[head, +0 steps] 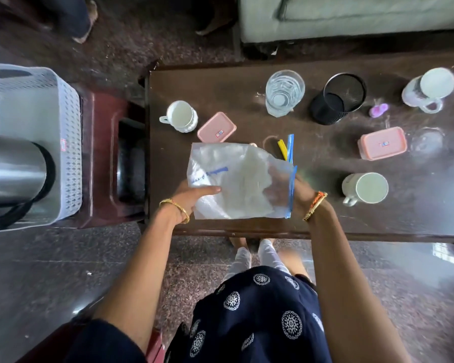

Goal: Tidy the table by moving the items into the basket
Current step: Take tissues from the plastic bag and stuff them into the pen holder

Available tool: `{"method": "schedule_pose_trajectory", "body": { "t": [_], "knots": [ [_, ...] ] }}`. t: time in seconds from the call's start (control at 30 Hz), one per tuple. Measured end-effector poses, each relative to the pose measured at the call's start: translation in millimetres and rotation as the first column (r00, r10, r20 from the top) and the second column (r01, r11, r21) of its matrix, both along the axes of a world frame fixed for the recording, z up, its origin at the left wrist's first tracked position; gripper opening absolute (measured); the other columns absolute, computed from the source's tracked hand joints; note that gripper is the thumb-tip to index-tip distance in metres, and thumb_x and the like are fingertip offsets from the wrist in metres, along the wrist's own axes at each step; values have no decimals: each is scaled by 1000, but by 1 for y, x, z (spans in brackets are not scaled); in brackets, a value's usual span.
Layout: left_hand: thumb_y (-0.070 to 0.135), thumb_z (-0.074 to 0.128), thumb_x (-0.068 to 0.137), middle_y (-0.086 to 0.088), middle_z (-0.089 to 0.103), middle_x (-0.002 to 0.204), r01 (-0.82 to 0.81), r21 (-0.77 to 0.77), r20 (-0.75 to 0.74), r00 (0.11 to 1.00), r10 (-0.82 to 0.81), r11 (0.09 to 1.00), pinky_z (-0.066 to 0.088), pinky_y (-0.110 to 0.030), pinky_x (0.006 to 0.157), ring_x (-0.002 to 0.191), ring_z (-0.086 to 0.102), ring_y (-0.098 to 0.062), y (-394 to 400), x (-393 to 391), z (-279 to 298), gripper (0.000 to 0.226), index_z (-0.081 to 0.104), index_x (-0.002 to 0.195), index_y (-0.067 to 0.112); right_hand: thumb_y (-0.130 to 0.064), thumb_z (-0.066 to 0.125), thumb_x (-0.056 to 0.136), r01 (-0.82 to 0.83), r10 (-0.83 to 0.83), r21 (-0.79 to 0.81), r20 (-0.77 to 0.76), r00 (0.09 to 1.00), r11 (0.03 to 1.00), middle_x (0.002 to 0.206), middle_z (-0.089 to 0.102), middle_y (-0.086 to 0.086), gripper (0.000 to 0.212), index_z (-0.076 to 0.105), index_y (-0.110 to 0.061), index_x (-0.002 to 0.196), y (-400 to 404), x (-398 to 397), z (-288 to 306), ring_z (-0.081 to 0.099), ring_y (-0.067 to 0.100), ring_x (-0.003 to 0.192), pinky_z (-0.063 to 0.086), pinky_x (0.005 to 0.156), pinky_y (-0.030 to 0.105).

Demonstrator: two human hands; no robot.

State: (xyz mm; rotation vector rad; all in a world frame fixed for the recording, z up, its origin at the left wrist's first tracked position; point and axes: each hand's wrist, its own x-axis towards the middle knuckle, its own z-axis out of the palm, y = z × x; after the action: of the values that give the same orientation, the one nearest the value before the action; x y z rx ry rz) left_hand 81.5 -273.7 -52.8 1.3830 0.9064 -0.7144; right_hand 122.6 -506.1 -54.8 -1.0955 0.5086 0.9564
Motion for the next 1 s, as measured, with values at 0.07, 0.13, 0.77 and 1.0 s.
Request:
{"method": "schedule_pose_trajectory", "body": {
  "t": [0.07,0.13,0.77,1.0],
  "knots": [
    [8,77,72,-13,66,117,31,3,12,999,-31,1000,48,-46,98,109,61,-30,-2,4,0,46,62,115,12,-24,64,82,-32,31,-11,-35,999,999,53,63,-7,10,71,-24,75,-1,2,-7,61,9,44,52,44,23],
    [10,78,71,-10,66,116,51,0,14,999,-51,999,47,-46,99,109,61,-28,-3,4,-1,46,62,114,14,-17,50,96,-33,26,-75,-93,995,997,54,65,-8,18,65,-18,85,-3,5,-16,61,9,45,51,45,23],
    [11,62,86,2,72,89,-255,-247,-33,967,254,935,55,-41,77,89,67,-19,-33,-28,-27,14,63,94,23,-25,73,79,-167,294,-552,148,944,817,88,70,9,19,72,-8,88,-43,-3,4,65,17,73,58,72,31],
    [15,65,85,1,72,96,-196,-244,-19,980,198,950,55,-44,84,97,67,-22,-29,-28,-44,17,63,98,24,-16,71,81,-122,293,-639,168,941,759,109,67,16,35,66,-1,112,-46,-1,-9,65,29,98,53,74,23]
  ]
}}
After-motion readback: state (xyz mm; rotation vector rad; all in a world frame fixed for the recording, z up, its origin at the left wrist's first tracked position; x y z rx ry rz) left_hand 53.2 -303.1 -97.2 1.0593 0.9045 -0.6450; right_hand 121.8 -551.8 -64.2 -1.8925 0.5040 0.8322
